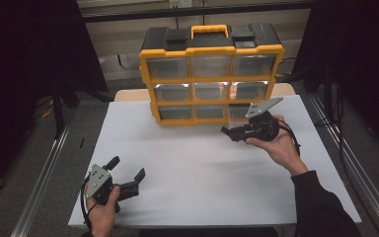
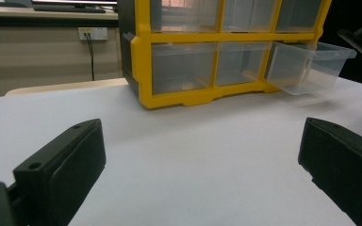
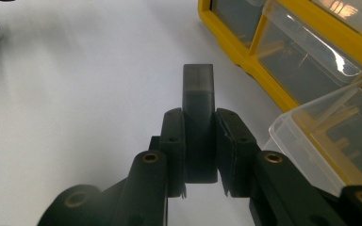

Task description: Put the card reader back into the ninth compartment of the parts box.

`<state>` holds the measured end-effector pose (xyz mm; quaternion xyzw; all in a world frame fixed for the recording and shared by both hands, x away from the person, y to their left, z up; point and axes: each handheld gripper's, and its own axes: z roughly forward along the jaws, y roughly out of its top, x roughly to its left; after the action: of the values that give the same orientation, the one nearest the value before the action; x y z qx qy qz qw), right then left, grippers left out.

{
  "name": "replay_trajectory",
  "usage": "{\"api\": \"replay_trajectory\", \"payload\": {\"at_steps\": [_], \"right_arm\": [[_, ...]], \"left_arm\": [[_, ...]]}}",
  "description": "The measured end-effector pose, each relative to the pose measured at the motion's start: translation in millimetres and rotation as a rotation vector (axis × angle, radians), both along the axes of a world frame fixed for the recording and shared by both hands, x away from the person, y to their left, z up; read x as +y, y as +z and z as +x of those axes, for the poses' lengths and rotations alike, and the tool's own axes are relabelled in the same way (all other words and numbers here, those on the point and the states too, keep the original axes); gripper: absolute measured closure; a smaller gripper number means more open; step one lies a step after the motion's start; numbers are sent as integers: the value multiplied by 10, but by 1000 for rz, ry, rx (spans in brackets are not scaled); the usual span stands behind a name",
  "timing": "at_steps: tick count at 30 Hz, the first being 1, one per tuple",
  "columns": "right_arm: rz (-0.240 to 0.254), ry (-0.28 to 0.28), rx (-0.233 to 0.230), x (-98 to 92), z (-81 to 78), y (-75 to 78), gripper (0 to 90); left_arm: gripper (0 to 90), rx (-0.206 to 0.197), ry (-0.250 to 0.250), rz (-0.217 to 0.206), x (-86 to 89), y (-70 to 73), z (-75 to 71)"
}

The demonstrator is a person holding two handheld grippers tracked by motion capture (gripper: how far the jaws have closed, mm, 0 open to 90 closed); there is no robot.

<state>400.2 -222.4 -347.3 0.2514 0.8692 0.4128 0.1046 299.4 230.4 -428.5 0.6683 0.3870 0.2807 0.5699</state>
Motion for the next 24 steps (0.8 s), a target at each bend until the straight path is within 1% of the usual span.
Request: {"api": "replay_trajectory", "payload": {"at_steps": [6,13,14,19,24], "right_arm": [[12,-10,7,-39,31,20,740],[-2,-24,3,-85,57,89,740],[-5,-24,0,-89,59,103,740],[-11,-20,-18,-86,48,152,740],[-12,-23,-14,-101,61,179,740]], "left_arm": [[15,0,1,-1,-5,-2,1],[15,-1,0,0,0,0,1],[15,-1,-1,6,3,2,0],[15,0,0,1,3,2,0],[15,-2,-1,3,5,4,2]]}}
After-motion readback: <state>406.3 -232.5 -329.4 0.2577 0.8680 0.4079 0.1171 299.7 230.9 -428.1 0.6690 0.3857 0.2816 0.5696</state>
